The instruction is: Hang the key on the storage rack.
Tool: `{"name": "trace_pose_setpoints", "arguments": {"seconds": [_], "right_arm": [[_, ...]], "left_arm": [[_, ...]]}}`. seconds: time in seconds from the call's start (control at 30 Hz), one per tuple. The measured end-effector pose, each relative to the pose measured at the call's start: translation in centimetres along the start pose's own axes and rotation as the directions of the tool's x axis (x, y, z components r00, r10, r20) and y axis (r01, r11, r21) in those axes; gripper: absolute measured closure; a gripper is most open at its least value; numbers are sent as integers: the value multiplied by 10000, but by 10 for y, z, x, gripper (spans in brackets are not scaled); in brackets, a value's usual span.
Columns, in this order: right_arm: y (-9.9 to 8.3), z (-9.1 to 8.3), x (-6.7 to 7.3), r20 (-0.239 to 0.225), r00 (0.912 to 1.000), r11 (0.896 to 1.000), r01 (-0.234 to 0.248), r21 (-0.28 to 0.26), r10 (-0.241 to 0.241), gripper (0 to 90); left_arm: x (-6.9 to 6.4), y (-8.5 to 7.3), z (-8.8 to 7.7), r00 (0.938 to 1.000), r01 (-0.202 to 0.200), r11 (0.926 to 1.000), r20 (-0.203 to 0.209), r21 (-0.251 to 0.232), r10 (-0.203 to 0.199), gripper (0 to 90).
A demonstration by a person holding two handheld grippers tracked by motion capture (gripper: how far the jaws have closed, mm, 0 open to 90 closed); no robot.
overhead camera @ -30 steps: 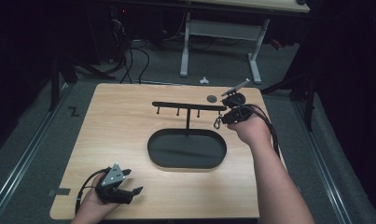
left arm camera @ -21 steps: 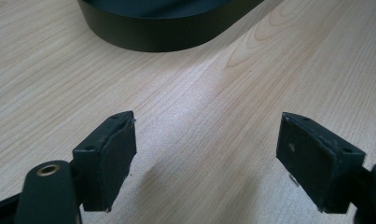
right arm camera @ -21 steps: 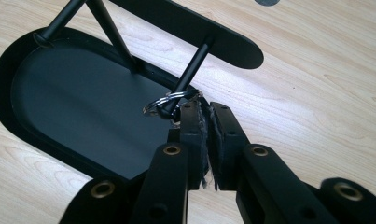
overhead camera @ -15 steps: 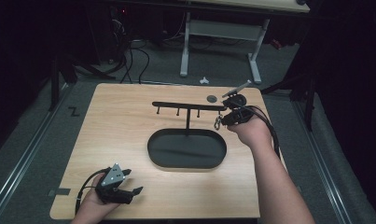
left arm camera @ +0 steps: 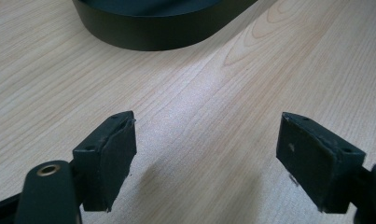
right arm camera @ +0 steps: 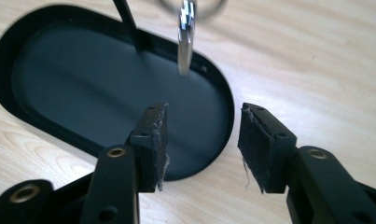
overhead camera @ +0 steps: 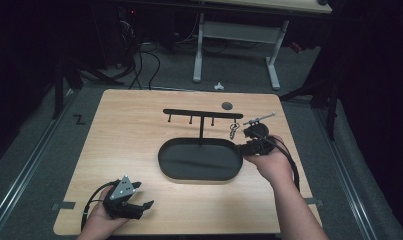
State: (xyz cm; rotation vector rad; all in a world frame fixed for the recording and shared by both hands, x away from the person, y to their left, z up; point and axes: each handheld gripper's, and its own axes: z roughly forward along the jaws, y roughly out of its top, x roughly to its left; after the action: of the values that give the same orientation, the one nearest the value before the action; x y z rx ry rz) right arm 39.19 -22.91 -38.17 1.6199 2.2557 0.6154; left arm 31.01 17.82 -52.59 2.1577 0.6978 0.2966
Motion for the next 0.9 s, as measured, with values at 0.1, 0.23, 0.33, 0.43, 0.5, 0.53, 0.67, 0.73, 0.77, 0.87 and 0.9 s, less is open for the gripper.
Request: {"name": "trace_pose_setpoints", "arguments": {"seconds": [0.1, 0.23, 0.33, 0.43, 0.5, 0.53, 0.67, 0.73, 0.77, 0.87, 0.9], "right_arm": [[-18, 10, -3, -56, 9997, 9997, -243, -41, 243, 490], [-36, 21, -8, -49, 9993, 9992, -382, -114, 381, 472], [-53, 30, -11, 99, 9991, 9987, -402, -304, 405, 462], [-72, 37, -13, 94, 9980, 9961, -616, -629, 623, 456], [-85, 42, -14, 96, 9976, 9931, -671, -957, 683, 452], [-92, 44, -14, 78, 9969, 9907, -772, -1120, 786, 450], [-116, 50, -14, -5, 9956, 9778, -918, -1881, 934, 435], [-137, 55, -9, 124, 9954, 9679, -896, -2349, 951, 420], [-141, 57, -9, 164, 9958, 9659, -831, -2450, 898, 408], [-155, 60, -5, 327, 9964, 9604, -669, -2705, 786, 387], [-166, 62, -3, 525, 9962, 9535, -512, -2970, 699, 367]], "left_arm": [[0, 0, 0, 10000, -32, 10000, -2, 28, 32, 205], [0, 0, 0, 10000, -32, 10000, -7, 38, 32, 206], [0, 0, 1, 10000, 0, 10000, -19, 45, 0, 206], [0, -1, 1, 10000, -4, 10000, -29, 72, 4, 205], [0, -1, 1, 10000, -7, 9999, -30, 103, 8, 205], [0, -1, 1, 10000, -12, 9999, -23, 129, 13, 205], [0, -2, 1, 10000, -9, 9999, -71, 159, 10, 206], [1, -2, 2, 9999, 9, 9999, -102, 163, -7, 205], [1, -2, 2, 9999, 12, 9999, -111, 164, -10, 205], [0, -2, 3, 9999, -6, 9999, -154, 153, 8, 205], [0, -1, 3, 9998, 6, 10000, -205, 95, -4, 205]]}}
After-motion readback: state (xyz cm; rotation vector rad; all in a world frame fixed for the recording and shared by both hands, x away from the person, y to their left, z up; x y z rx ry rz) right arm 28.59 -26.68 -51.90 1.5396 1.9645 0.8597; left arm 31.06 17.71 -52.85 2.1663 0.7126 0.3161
